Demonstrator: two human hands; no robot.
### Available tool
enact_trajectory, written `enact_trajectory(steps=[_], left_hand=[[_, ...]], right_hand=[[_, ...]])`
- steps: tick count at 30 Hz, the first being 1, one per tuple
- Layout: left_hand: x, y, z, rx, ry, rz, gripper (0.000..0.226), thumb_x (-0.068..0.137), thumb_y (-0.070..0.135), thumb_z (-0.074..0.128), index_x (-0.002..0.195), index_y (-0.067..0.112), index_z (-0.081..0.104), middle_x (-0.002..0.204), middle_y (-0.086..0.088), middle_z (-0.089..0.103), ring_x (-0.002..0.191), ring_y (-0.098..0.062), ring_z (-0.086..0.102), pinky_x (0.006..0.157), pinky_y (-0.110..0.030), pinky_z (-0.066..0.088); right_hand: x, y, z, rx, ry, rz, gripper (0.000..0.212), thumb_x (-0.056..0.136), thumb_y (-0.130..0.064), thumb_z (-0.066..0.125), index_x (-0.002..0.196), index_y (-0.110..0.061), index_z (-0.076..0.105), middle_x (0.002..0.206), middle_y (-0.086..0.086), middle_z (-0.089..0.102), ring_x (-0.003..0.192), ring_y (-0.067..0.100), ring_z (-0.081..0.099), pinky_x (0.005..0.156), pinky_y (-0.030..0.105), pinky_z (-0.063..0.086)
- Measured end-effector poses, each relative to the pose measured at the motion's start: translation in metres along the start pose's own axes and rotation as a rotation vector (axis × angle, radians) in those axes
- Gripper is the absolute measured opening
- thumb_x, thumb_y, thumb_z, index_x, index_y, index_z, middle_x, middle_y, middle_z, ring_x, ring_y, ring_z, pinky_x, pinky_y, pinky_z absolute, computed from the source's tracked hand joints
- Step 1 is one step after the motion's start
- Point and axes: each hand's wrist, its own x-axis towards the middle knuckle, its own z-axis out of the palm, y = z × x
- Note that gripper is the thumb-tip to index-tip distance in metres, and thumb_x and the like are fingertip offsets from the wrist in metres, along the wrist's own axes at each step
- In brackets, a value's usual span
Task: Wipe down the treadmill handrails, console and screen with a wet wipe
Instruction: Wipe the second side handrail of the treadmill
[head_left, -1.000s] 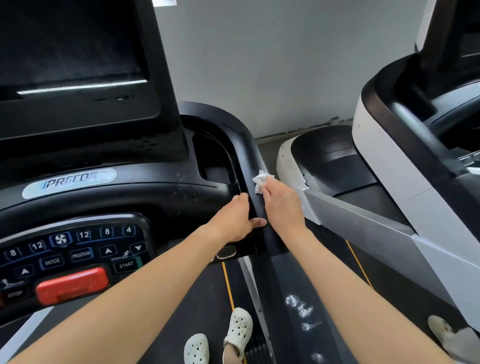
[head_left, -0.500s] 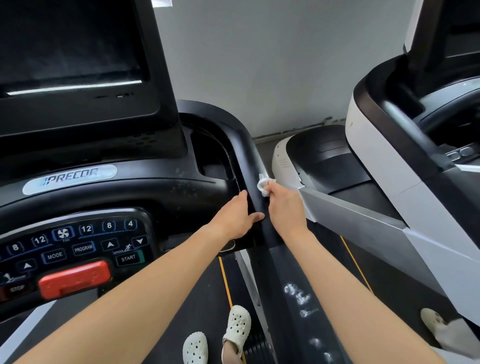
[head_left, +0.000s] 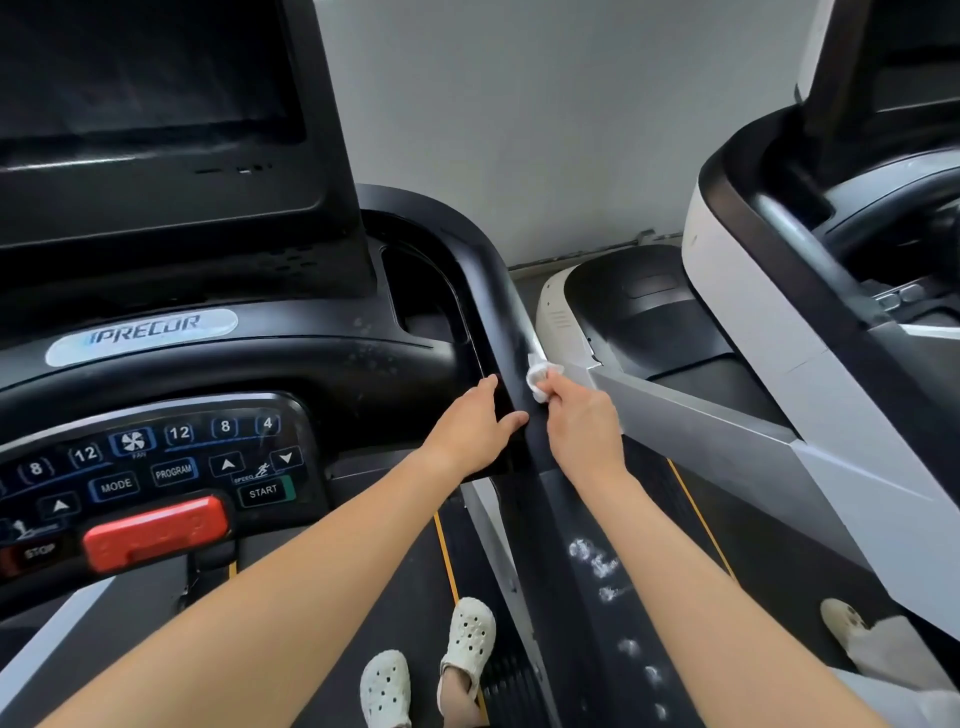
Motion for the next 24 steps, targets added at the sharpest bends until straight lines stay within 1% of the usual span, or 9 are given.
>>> enact_trajectory(steps=[3, 6, 11, 14, 17, 19, 21, 22, 24], left_hand=[[-0.007, -0.001, 0.0, 0.027, -0.044, 0.012, 0.087, 0.098, 0.049, 0.064, 0.164, 0.016, 0.017, 0.164, -0.007, 0.036, 0.148, -0.023, 0.04, 0.117, -0.035, 0.038], [-0.014, -0.01, 0.002, 0.071, -0.068, 0.034, 0.084, 0.094, 0.053, 0.068, 0.16, 0.017, 0.03, 0.159, -0.005, 0.043, 0.142, -0.023, 0.046, 0.113, -0.036, 0.042], [-0.026, -0.027, 0.006, 0.217, -0.095, 0.108, 0.057, 0.092, 0.04, 0.075, 0.141, 0.018, 0.056, 0.134, -0.002, 0.059, 0.12, -0.022, 0.06, 0.102, -0.039, 0.051], [-0.032, -0.031, 0.006, 0.286, -0.094, 0.155, 0.049, 0.089, 0.021, 0.073, 0.137, 0.019, 0.061, 0.128, 0.0, 0.06, 0.118, -0.023, 0.06, 0.1, -0.038, 0.052], [-0.036, -0.034, 0.007, 0.32, -0.081, 0.172, 0.044, 0.088, 0.008, 0.068, 0.131, 0.014, 0.065, 0.123, -0.003, 0.06, 0.113, -0.027, 0.061, 0.097, -0.042, 0.053], [-0.038, -0.038, 0.007, 0.323, -0.066, 0.19, 0.046, 0.087, 0.001, 0.064, 0.131, 0.013, 0.066, 0.123, -0.003, 0.059, 0.113, -0.027, 0.061, 0.097, -0.043, 0.052], [-0.039, -0.042, 0.007, 0.308, -0.054, 0.204, 0.052, 0.087, -0.003, 0.063, 0.135, 0.016, 0.065, 0.125, -0.003, 0.06, 0.117, -0.026, 0.059, 0.099, -0.043, 0.051], [-0.039, -0.043, 0.007, 0.296, -0.05, 0.203, 0.054, 0.087, -0.005, 0.061, 0.136, 0.017, 0.064, 0.127, -0.003, 0.06, 0.118, -0.026, 0.059, 0.1, -0.043, 0.051], [-0.039, -0.045, 0.008, 0.273, -0.043, 0.2, 0.054, 0.087, -0.008, 0.057, 0.134, 0.018, 0.066, 0.126, -0.003, 0.062, 0.118, -0.026, 0.06, 0.1, -0.043, 0.052]], right_hand=[[0.009, -0.012, 0.005, -0.006, -0.03, -0.019, 0.027, 0.096, 0.005, 0.048, 0.108, -0.012, 0.065, 0.081, 0.004, 0.06, 0.07, 0.024, 0.055, 0.065, 0.035, 0.046], [-0.007, -0.009, 0.004, -0.085, -0.064, -0.129, 0.031, 0.093, 0.007, 0.053, 0.116, -0.012, 0.06, 0.092, 0.003, 0.061, 0.074, 0.024, 0.061, 0.067, 0.038, 0.053], [-0.057, 0.007, -0.009, -0.211, -0.072, -0.23, 0.045, 0.091, 0.002, 0.064, 0.133, -0.011, 0.06, 0.114, 0.003, 0.068, 0.078, 0.021, 0.067, 0.066, 0.02, 0.045], [-0.053, 0.0, -0.005, -0.252, -0.086, -0.171, 0.039, 0.094, -0.001, 0.061, 0.132, -0.011, 0.06, 0.108, 0.002, 0.067, 0.076, 0.021, 0.066, 0.066, 0.012, 0.034], [-0.04, -0.013, 0.007, -0.25, -0.071, -0.125, 0.035, 0.097, -0.003, 0.053, 0.13, -0.013, 0.058, 0.116, 0.001, 0.06, 0.071, 0.017, 0.056, 0.055, 0.014, 0.028], [-0.041, -0.016, 0.014, -0.246, -0.091, -0.13, 0.035, 0.098, -0.005, 0.05, 0.13, -0.014, 0.06, 0.132, 0.002, 0.055, 0.092, 0.019, 0.061, 0.07, 0.02, 0.043], [-0.055, -0.014, 0.014, -0.265, -0.128, -0.178, 0.033, 0.099, -0.007, 0.049, 0.127, -0.011, 0.066, 0.142, 0.007, 0.051, 0.124, 0.027, 0.054, 0.096, 0.039, 0.051], [-0.066, -0.013, 0.011, -0.281, -0.137, -0.204, 0.031, 0.099, -0.007, 0.051, 0.126, -0.009, 0.067, 0.144, 0.008, 0.052, 0.131, 0.029, 0.051, 0.104, 0.044, 0.05], [-0.088, -0.009, 0.007, -0.319, -0.113, -0.256, 0.029, 0.096, -0.004, 0.061, 0.125, -0.006, 0.067, 0.143, 0.01, 0.055, 0.128, 0.029, 0.057, 0.102, 0.043, 0.054]])
